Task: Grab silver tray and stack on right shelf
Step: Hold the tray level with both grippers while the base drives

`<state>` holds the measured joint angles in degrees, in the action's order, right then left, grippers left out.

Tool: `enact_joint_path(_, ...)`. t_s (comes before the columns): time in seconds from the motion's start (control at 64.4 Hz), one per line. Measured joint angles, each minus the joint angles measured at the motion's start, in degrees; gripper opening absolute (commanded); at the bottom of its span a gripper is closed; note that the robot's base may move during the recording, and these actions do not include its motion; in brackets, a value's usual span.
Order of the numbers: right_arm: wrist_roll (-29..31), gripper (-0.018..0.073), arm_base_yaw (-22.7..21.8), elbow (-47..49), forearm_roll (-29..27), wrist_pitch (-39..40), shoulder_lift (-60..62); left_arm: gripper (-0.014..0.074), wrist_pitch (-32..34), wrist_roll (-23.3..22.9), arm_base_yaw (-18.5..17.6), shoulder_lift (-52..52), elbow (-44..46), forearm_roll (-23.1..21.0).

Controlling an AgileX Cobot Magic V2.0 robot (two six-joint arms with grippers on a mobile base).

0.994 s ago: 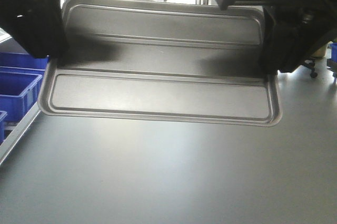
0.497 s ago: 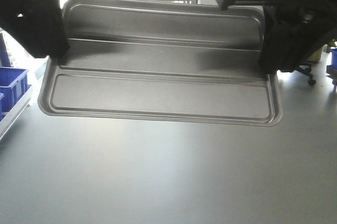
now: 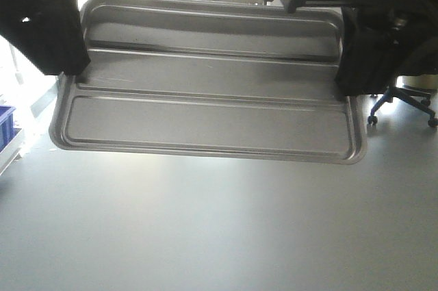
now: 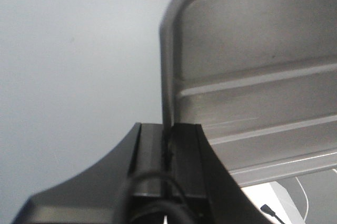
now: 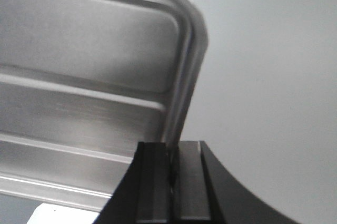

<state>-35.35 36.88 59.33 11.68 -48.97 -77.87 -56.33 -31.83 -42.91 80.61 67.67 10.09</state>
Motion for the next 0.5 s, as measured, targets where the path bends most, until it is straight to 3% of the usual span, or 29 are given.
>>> enact_joint_path(0.497,0.12,0.0056,0.00,0.00,0.00,0.00,0.00,-0.0094,0.00,0.00,0.00,0.00,0.00,0.00)
